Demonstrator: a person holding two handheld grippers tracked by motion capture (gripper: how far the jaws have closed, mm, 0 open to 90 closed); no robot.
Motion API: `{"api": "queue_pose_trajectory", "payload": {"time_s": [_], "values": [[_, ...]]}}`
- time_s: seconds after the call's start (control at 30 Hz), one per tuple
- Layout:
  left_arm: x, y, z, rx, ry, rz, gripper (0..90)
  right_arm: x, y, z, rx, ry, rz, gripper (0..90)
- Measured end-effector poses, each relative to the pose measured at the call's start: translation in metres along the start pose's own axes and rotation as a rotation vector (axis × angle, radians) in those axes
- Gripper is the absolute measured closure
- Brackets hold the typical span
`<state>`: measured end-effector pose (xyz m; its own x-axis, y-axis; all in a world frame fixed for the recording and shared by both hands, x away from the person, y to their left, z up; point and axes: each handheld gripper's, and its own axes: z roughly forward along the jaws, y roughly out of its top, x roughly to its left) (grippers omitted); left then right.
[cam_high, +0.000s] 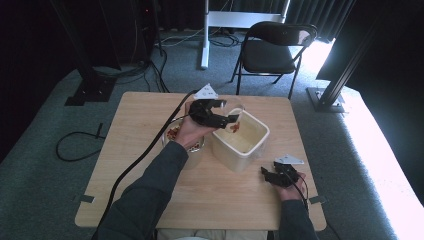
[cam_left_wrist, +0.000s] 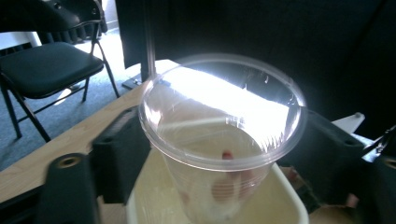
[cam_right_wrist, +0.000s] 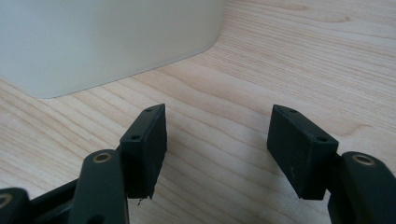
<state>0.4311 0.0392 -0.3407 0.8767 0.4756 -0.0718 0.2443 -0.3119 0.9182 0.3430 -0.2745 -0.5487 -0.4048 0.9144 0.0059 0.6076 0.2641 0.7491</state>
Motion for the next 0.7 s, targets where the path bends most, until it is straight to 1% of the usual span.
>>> {"api": "queue_pose_trajectory", "payload": {"time_s": [0.03,0.07,0.17,0.23,0.3,0.43,0.57,0.63,0.7], "values": [[-0.001,-0.003,0.005,0.005,0.007,0.003,19.0,0.0,0.0,0.0,0.0,0.0,0.0,37.2],[-0.001,-0.003,0.005,0.005,0.007,0.003,16.4,0.0,0.0,0.0,0.0,0.0,0.0,37.2],[-0.002,-0.005,0.009,0.02,0.037,-0.006,15.1,0.0,0.0,0.0,-0.001,0.001,0.001,37.2],[-0.002,-0.005,0.009,0.023,0.038,-0.004,15.1,0.0,0.0,0.0,-0.001,0.002,0.001,37.2],[-0.002,-0.005,0.008,0.025,0.044,0.006,15.1,0.0,0.0,0.0,-0.001,0.003,0.0,37.2],[-0.003,-0.004,0.003,0.018,0.046,0.003,15.1,0.0,0.0,0.0,-0.001,0.003,0.0,37.2],[-0.005,-0.002,-0.003,0.017,0.055,0.012,15.1,0.0,0.0,0.0,-0.001,0.003,0.0,37.2],[-0.006,-0.002,-0.008,0.025,0.066,0.019,15.2,0.0,0.0,0.0,-0.001,0.003,0.0,37.2],[-0.006,-0.002,-0.008,0.025,0.066,0.019,15.1,0.0,0.0,0.0,-0.001,0.003,0.0,37.2]]}}
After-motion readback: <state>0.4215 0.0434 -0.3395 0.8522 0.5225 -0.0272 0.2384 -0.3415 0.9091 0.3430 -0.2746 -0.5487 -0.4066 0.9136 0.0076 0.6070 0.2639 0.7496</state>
